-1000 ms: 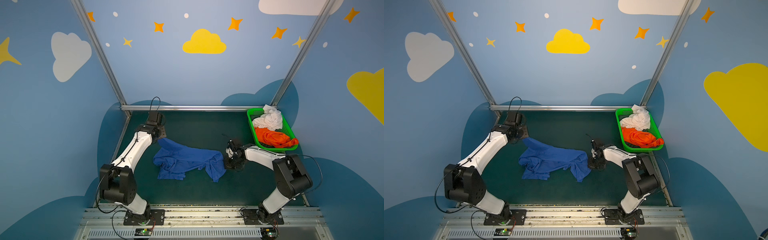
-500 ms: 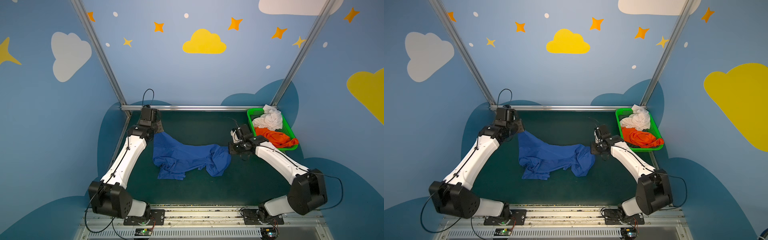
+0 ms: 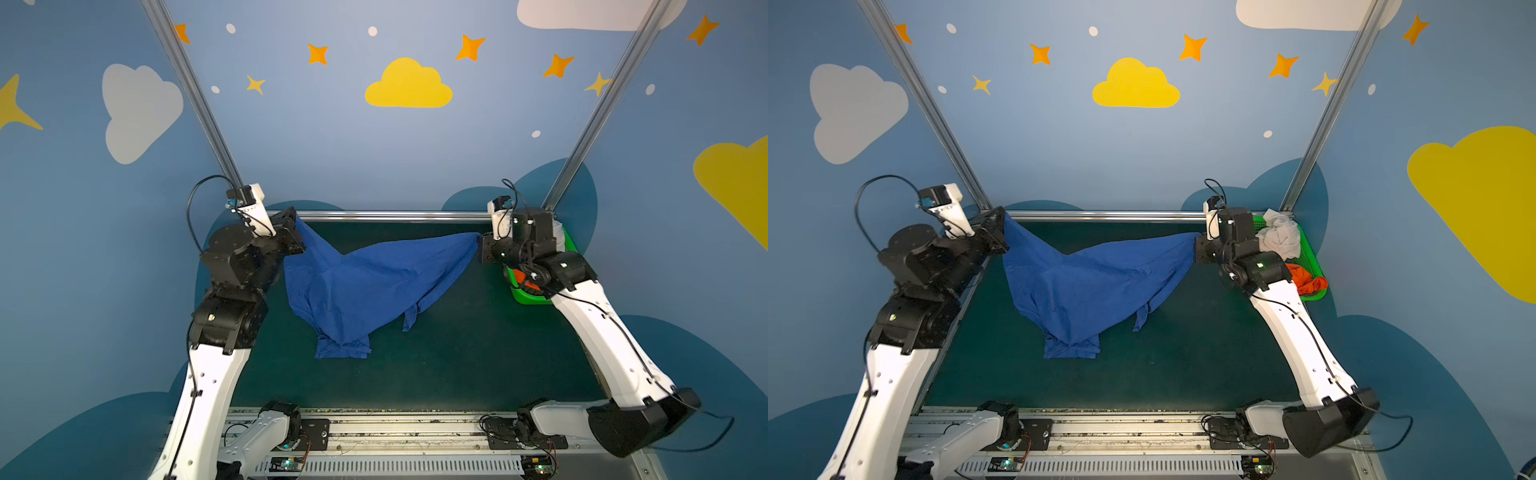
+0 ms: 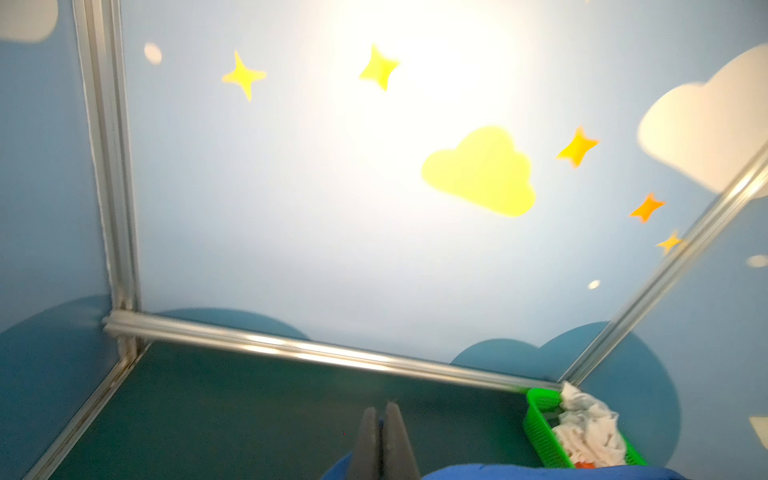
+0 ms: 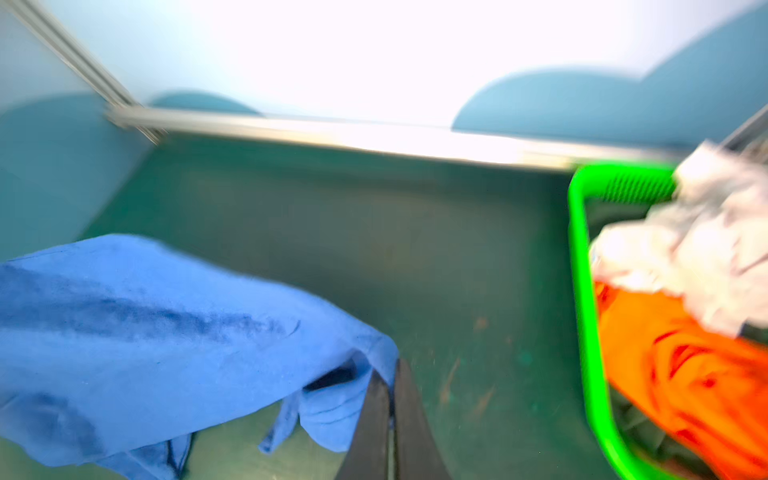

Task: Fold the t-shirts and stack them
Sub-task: 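Lift the blue t-shirt high with both grippers and shake it out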

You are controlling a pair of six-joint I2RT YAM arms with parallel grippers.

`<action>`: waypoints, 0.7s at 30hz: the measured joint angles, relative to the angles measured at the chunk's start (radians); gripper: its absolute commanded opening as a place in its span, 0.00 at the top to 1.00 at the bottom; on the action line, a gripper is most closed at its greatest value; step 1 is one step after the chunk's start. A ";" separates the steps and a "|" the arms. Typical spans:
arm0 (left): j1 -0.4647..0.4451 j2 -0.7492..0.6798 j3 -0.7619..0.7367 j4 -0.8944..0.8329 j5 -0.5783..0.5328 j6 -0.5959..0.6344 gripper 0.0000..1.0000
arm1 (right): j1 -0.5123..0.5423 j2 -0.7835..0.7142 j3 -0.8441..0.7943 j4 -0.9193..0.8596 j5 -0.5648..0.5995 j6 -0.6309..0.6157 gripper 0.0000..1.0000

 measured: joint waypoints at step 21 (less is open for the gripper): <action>0.003 -0.068 -0.050 0.161 0.037 0.052 0.95 | -0.001 -0.074 0.114 -0.006 -0.025 -0.082 1.00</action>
